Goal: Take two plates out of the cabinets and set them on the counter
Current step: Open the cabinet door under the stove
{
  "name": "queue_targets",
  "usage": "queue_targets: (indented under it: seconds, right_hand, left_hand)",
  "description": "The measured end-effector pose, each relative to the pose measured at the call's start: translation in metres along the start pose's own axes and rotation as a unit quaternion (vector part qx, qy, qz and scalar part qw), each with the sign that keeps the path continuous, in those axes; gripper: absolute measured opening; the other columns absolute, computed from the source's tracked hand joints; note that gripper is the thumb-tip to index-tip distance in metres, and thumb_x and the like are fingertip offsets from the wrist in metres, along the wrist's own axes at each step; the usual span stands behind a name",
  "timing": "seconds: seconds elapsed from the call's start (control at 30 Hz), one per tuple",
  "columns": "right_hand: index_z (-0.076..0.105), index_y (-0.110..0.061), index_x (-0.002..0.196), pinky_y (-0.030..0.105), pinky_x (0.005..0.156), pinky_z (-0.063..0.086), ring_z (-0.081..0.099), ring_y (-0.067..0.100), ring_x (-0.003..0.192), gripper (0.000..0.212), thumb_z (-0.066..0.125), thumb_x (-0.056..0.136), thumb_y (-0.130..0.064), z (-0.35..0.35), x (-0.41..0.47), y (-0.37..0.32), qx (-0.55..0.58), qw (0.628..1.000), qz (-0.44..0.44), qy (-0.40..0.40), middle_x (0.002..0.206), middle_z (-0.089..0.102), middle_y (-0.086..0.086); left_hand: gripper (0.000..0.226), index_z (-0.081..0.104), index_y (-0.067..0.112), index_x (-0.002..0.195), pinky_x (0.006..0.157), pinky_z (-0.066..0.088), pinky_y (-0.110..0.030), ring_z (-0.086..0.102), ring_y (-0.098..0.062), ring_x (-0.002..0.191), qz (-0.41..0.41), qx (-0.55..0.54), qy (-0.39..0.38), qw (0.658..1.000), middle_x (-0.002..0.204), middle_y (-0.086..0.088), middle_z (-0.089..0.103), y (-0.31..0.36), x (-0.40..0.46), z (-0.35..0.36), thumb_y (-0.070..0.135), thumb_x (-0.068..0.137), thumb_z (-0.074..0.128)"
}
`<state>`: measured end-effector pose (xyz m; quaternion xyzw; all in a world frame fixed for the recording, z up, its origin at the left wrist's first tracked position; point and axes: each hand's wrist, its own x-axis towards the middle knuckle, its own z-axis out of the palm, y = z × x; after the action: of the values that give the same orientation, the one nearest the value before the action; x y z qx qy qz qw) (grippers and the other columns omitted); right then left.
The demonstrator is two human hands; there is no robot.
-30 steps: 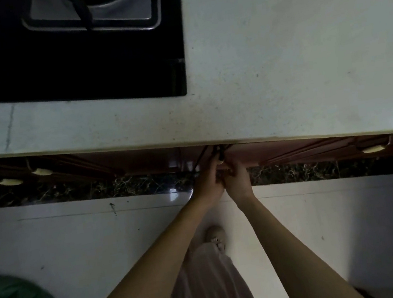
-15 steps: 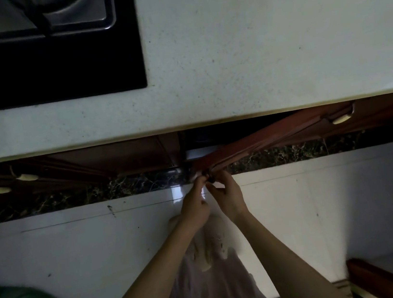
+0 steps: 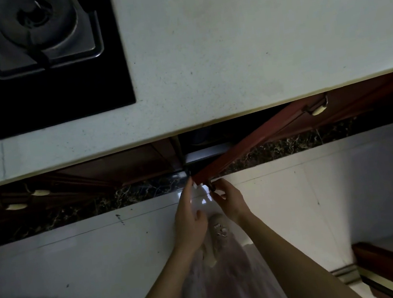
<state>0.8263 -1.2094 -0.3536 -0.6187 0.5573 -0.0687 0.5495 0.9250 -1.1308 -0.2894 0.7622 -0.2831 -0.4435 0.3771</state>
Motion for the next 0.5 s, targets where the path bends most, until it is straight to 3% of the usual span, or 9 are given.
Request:
queue_targets:
  seconds: [0.2,0.3,0.4,0.5]
  right_hand:
    - [0.055,-0.002,0.116,0.045,0.095,0.048,0.059,0.030,0.108,0.027,0.056,0.090,-0.011,-0.002,-0.002,-0.007,-0.018,0.999,0.019,-0.024,0.118,0.062,0.017]
    - [0.053,-0.005,0.120,0.031,0.088,0.048,0.060,0.024,0.104,0.032,0.057,0.089,-0.010,-0.005,-0.010,-0.019,0.033,0.998,0.052,-0.015,0.118,0.061,0.012]
    - [0.056,-0.008,0.118,0.009,0.071,0.049,0.062,0.002,0.085,0.031,0.057,0.087,-0.006,-0.011,-0.021,-0.038,0.154,0.984,0.076,0.051,0.105,0.061,0.000]
    - [0.058,-0.001,0.113,0.007,0.058,0.047,0.065,-0.003,0.072,0.030,0.059,0.083,-0.007,-0.017,-0.026,-0.061,0.285,0.947,0.080,0.124,0.095,0.065,0.005]
  left_hand:
    - [0.073,0.035,0.018,0.141,0.095,0.020,0.007,0.031,-0.010,0.136,0.040,0.033,-0.041,0.998,0.147,0.005,0.035,0.011,0.014,-0.012,-0.017,0.077,0.041]
    - [0.074,0.035,0.021,0.141,0.099,0.025,-0.005,0.031,-0.006,0.134,0.026,0.047,-0.066,0.996,0.149,0.002,0.036,0.016,0.016,-0.021,-0.015,0.077,0.042]
    - [0.072,0.031,0.019,0.143,0.096,0.023,-0.009,0.028,-0.001,0.126,0.019,0.064,-0.084,0.994,0.150,-0.002,0.033,0.025,0.020,-0.028,-0.010,0.079,0.046]
    - [0.069,0.033,0.016,0.143,0.092,0.026,-0.009,0.031,-0.003,0.122,0.013,0.065,-0.090,0.994,0.149,-0.006,0.036,0.031,0.019,-0.031,-0.007,0.080,0.049]
